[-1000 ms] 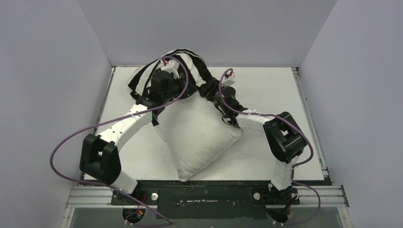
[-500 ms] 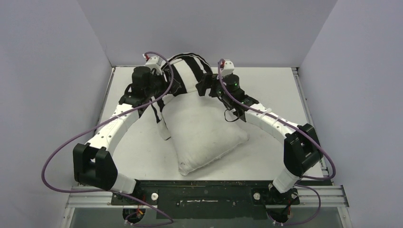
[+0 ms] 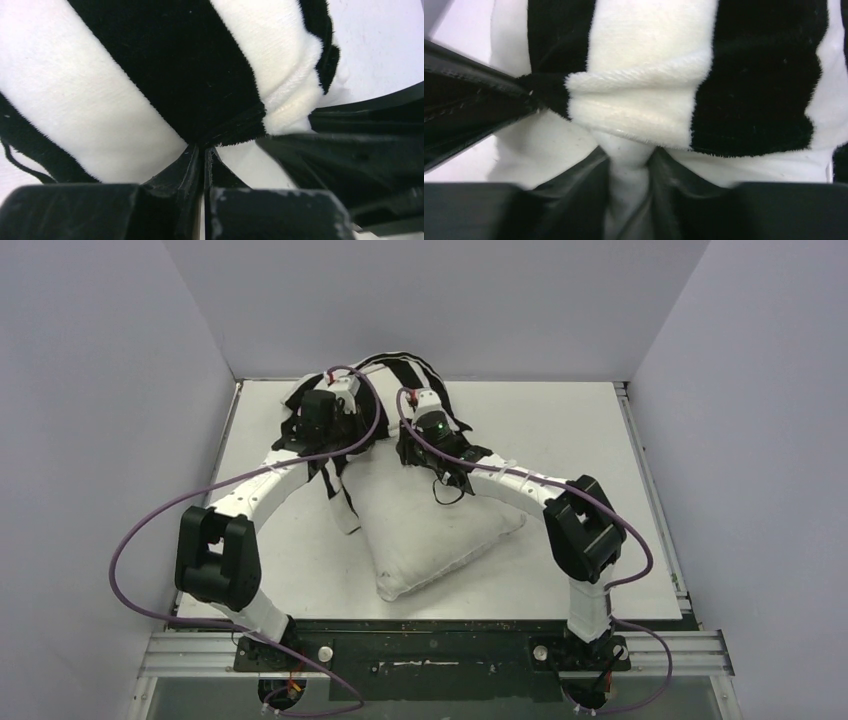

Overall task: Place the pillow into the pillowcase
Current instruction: Stuff the pillow into the pillowcase.

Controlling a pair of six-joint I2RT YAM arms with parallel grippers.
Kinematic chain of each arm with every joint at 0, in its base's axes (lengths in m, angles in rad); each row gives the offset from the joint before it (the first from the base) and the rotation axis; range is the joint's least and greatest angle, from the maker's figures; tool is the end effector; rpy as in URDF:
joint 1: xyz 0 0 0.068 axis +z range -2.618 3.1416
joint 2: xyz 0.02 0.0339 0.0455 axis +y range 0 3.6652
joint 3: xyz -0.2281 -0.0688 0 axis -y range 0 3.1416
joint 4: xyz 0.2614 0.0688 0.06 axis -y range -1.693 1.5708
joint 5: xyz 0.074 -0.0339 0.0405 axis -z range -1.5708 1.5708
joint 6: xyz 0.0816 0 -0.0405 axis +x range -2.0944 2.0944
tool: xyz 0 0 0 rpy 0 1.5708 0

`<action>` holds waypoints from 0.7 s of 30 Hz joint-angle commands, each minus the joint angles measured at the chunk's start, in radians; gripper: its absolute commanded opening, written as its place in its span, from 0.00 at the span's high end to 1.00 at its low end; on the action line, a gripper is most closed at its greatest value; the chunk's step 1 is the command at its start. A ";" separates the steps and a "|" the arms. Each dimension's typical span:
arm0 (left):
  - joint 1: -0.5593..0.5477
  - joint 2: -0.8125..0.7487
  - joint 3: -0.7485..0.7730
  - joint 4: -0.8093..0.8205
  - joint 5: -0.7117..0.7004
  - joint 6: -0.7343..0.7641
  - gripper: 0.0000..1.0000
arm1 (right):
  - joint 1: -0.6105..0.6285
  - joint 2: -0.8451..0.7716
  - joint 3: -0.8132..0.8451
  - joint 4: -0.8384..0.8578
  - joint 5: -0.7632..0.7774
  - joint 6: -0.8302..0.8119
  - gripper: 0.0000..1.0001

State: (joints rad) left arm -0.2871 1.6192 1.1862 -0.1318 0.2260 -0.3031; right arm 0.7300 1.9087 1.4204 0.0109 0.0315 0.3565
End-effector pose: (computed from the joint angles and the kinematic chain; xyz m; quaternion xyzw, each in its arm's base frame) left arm 0.4007 -0.1374 0.2039 0.0474 0.8710 -0.2338 0.4295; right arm 0.3689 0.3267 0.1876 -0.1505 0.8408 0.2572 0.4519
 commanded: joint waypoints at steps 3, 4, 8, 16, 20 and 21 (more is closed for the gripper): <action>-0.040 -0.133 0.188 -0.180 -0.053 -0.045 1.00 | -0.046 0.036 -0.007 0.224 -0.023 0.089 1.00; -0.059 -0.154 0.203 -0.219 -0.060 -0.050 1.00 | -0.056 0.028 -0.026 0.278 -0.024 0.115 1.00; -0.178 -0.285 0.113 -0.215 -0.137 -0.136 1.00 | -0.086 -0.021 -0.096 0.454 -0.045 0.216 1.00; -0.280 -0.281 -0.317 0.099 -0.140 -0.295 1.00 | -0.089 -0.009 -0.212 0.702 0.109 0.386 1.00; -0.323 -0.274 -0.324 0.234 -0.067 -0.384 1.00 | -0.083 0.025 -0.215 0.734 0.173 0.442 1.00; -0.312 -0.272 -0.318 0.242 -0.061 -0.392 1.00 | -0.083 0.028 -0.211 0.734 0.178 0.446 1.00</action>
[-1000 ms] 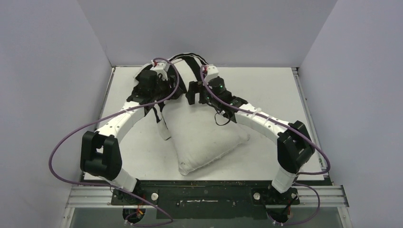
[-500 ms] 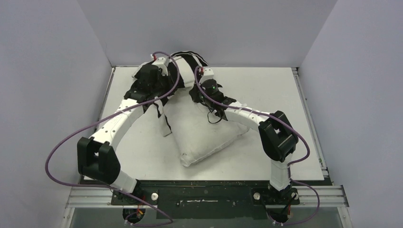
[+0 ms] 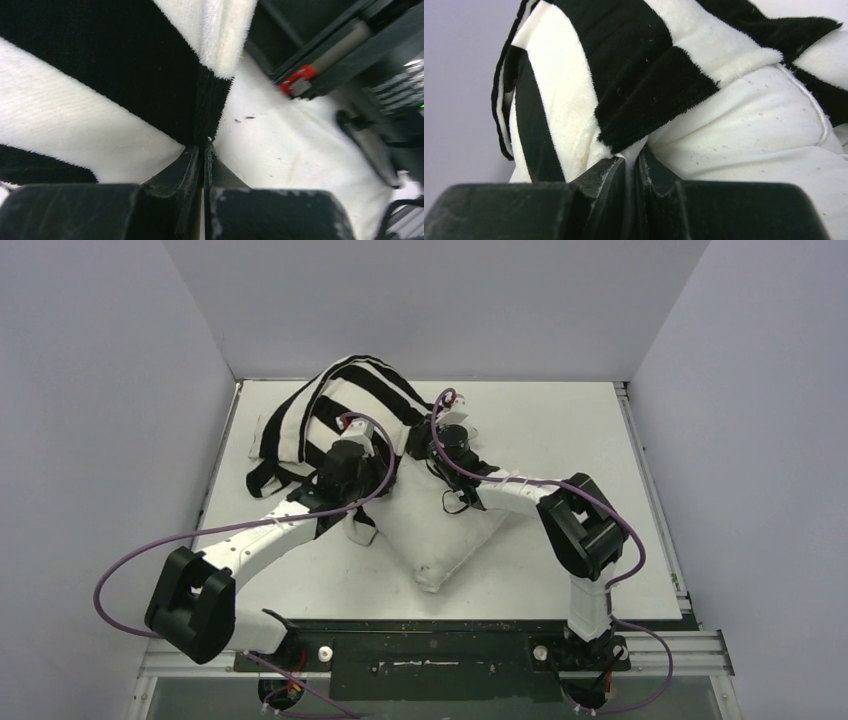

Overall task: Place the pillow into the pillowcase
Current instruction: Stuff the pillow into the pillowcase.

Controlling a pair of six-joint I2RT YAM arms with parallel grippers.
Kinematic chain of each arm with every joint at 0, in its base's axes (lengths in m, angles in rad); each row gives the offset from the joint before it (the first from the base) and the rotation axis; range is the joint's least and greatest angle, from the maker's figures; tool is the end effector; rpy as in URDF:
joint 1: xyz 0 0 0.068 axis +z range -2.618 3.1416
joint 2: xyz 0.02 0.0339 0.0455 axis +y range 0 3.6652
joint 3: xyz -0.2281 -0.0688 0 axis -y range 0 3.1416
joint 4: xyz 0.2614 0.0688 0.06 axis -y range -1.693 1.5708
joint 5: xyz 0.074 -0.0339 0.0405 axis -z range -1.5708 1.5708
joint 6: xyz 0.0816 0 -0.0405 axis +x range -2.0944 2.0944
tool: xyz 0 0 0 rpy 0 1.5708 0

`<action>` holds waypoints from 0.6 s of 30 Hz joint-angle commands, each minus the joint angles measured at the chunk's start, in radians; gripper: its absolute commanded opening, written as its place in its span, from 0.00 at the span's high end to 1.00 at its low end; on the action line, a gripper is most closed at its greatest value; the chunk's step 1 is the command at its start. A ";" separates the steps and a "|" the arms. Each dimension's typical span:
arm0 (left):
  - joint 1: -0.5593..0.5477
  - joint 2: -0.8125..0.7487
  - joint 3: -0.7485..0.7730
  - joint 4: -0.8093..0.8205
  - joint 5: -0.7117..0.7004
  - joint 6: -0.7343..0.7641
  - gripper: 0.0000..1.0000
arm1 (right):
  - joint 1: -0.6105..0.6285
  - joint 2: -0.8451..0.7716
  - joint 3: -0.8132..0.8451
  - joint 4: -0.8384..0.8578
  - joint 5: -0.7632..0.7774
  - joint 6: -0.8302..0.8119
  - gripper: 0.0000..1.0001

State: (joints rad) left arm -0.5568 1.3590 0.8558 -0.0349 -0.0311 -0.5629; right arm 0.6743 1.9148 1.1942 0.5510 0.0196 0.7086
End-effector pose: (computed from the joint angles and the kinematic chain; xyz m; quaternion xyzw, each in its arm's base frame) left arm 0.3100 -0.1900 0.1833 -0.0103 0.8695 -0.2507 0.4255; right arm 0.3809 0.3024 0.1746 0.0194 0.7642 0.4053 0.5014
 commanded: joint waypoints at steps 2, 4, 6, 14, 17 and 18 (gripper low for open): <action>0.014 0.002 0.030 0.127 0.198 -0.116 1.00 | -0.031 0.012 0.025 0.176 0.158 0.082 1.00; 0.100 0.019 0.046 0.100 0.237 -0.106 1.00 | -0.038 -0.016 0.028 0.142 0.092 0.042 0.93; 0.193 0.014 0.069 0.064 0.290 -0.089 0.89 | -0.044 -0.074 0.005 0.101 0.043 -0.023 0.76; 0.358 -0.155 0.137 -0.143 0.230 0.049 0.51 | -0.036 -0.326 -0.064 -0.145 -0.108 -0.339 0.34; 0.415 -0.228 0.074 -0.144 0.233 0.054 0.48 | 0.044 -0.372 -0.029 -0.277 -0.072 -0.491 0.18; 0.436 -0.245 0.046 -0.136 0.245 0.042 0.47 | 0.073 -0.383 -0.028 -0.306 -0.055 -0.553 0.14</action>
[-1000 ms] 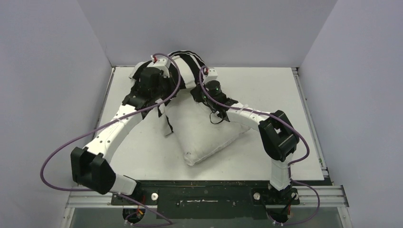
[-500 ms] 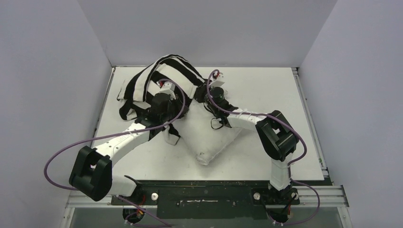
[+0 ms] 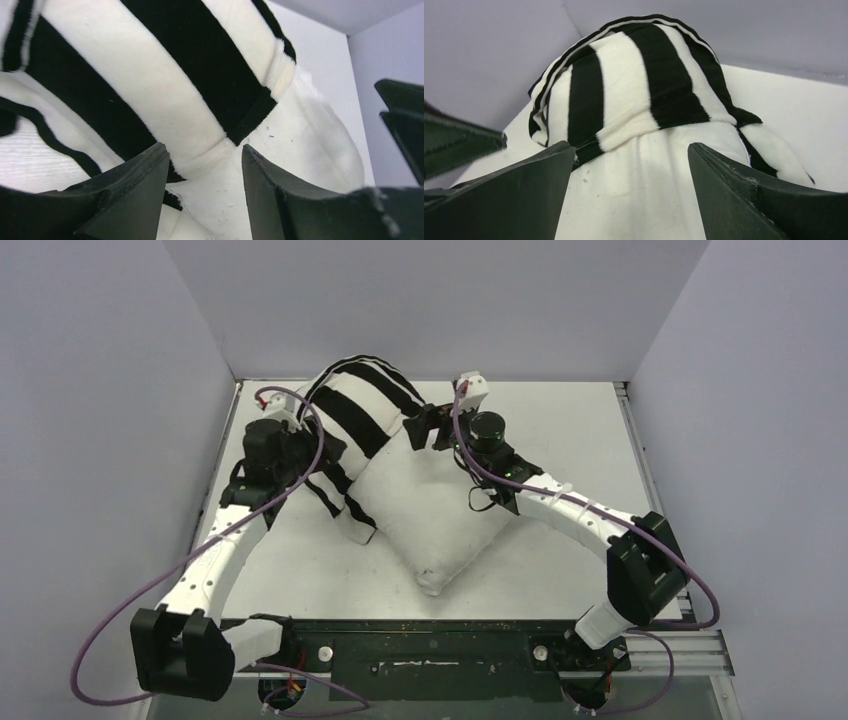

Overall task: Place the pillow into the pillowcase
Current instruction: Stuff the pillow into the pillowcase.

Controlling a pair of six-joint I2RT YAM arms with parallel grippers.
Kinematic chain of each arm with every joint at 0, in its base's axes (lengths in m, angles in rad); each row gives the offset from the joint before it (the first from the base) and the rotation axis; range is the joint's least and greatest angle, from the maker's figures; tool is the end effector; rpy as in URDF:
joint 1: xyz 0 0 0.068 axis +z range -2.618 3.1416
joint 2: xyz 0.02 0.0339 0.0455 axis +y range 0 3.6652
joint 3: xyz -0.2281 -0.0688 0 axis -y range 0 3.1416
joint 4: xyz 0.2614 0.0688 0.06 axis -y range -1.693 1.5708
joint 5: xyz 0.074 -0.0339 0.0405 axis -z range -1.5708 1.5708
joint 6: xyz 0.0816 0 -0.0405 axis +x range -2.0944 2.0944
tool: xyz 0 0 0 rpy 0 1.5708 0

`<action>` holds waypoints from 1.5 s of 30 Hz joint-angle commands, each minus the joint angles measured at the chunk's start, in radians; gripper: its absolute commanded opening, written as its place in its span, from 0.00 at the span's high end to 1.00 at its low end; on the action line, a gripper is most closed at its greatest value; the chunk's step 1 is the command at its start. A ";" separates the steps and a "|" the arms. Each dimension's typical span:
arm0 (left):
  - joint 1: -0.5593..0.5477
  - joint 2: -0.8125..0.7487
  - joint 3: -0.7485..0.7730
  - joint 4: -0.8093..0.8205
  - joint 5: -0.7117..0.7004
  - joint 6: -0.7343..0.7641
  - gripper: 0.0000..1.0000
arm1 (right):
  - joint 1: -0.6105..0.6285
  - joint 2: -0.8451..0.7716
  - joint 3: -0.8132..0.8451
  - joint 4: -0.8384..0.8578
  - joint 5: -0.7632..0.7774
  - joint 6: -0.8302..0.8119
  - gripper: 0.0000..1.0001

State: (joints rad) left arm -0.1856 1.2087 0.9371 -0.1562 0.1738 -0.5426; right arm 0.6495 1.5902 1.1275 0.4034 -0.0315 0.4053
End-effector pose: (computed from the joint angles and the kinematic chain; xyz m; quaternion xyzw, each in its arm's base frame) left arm 0.3390 -0.0780 0.2504 -0.1026 0.8329 -0.2601 0.4775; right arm 0.3492 0.2684 0.2693 -0.0993 0.7209 0.3550 0.5868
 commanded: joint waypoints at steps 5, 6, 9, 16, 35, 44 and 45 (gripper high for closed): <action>0.176 -0.103 -0.157 0.058 0.189 -0.064 0.47 | 0.228 -0.049 0.048 -0.238 0.045 -0.438 0.00; 0.180 -0.098 -0.175 0.075 0.210 -0.082 0.47 | 0.260 -0.031 0.064 -0.265 0.089 -0.475 0.00; 0.216 -0.097 -0.246 0.136 0.243 -0.133 0.47 | 0.346 0.044 0.112 -0.331 0.179 -0.579 0.00; 0.234 0.004 -0.327 0.212 0.277 -0.183 0.47 | 0.427 0.303 0.215 -0.338 0.362 -0.694 0.00; 0.079 -0.043 -0.641 0.608 0.009 -0.317 0.43 | 0.318 0.382 0.175 -0.106 0.275 -0.432 1.00; -0.035 0.232 -0.602 0.806 -0.165 -0.401 0.40 | 0.310 0.399 0.173 -0.040 0.194 -0.334 1.00; -0.037 0.258 -0.583 0.807 -0.194 -0.396 0.40 | 0.311 0.400 0.165 -0.026 0.186 -0.323 1.00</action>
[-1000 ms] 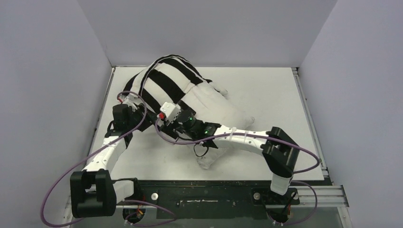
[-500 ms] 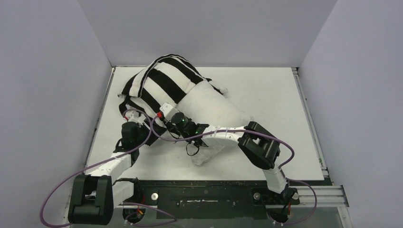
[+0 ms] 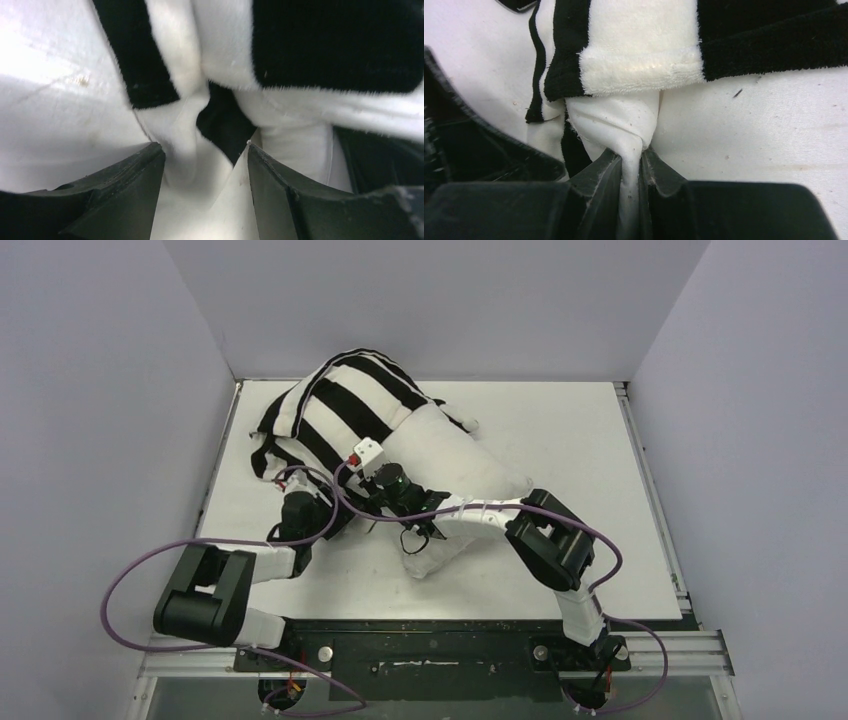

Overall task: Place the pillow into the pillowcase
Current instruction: Stuff the pillow into the pillowcase.

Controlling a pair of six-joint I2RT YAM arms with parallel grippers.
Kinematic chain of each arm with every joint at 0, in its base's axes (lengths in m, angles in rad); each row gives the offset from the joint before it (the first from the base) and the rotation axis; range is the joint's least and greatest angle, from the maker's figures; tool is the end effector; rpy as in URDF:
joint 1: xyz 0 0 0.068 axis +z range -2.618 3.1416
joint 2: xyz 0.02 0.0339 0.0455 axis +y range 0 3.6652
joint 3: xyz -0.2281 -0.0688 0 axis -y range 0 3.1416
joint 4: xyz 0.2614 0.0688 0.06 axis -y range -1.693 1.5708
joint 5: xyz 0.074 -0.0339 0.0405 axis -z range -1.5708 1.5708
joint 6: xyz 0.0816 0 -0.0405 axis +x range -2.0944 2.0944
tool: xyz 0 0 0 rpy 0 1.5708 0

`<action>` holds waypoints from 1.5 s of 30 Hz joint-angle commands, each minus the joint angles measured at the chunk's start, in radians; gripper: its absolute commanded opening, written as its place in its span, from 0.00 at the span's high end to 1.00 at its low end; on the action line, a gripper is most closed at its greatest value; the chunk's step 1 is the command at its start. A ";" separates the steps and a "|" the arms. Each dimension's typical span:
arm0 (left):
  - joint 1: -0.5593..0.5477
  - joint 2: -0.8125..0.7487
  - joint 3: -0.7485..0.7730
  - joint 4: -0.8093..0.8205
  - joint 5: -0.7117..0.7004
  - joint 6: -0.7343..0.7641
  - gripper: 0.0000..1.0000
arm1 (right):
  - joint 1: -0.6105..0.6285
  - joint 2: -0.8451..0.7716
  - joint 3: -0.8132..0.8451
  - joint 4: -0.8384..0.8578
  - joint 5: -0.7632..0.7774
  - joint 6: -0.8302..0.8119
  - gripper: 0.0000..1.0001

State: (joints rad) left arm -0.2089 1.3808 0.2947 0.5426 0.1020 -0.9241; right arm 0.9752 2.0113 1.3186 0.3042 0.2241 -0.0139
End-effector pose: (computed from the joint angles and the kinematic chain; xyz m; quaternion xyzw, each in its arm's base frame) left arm 0.2767 -0.0672 0.0539 -0.2810 0.8236 -0.3008 0.3902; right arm 0.2949 0.4028 0.1409 -0.3368 0.7558 0.1737 0.5340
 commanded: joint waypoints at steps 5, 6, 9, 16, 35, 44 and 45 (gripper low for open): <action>-0.015 0.174 0.131 0.151 -0.174 0.004 0.71 | -0.013 -0.051 -0.104 0.172 -0.099 0.186 1.00; -0.015 0.173 0.142 0.147 -0.172 0.004 0.86 | -0.018 -0.051 -0.110 0.181 -0.104 0.206 1.00; -0.018 0.090 0.167 0.081 -0.152 0.043 1.00 | -0.050 -0.052 -0.108 0.199 -0.128 0.309 1.00; -0.230 -0.282 0.282 -0.324 -0.222 0.160 1.00 | -0.144 -0.098 -0.078 0.370 -0.082 0.602 1.00; -0.762 -0.505 0.511 -0.629 -0.614 0.280 1.00 | -0.209 -0.256 -0.153 0.427 -0.028 0.884 1.00; -0.756 -0.436 0.823 -0.820 -0.695 0.417 0.84 | -0.247 -0.411 -0.132 0.282 -0.216 0.962 1.00; -0.744 -0.451 0.767 -0.794 -0.740 0.417 0.74 | -0.253 -0.411 -0.152 0.306 -0.231 0.982 1.00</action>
State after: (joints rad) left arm -0.9691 0.9302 1.1667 -0.1547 -0.4911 -0.5652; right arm 0.7238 1.6814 1.1496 0.4698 0.0685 0.8654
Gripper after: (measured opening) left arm 0.124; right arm 0.131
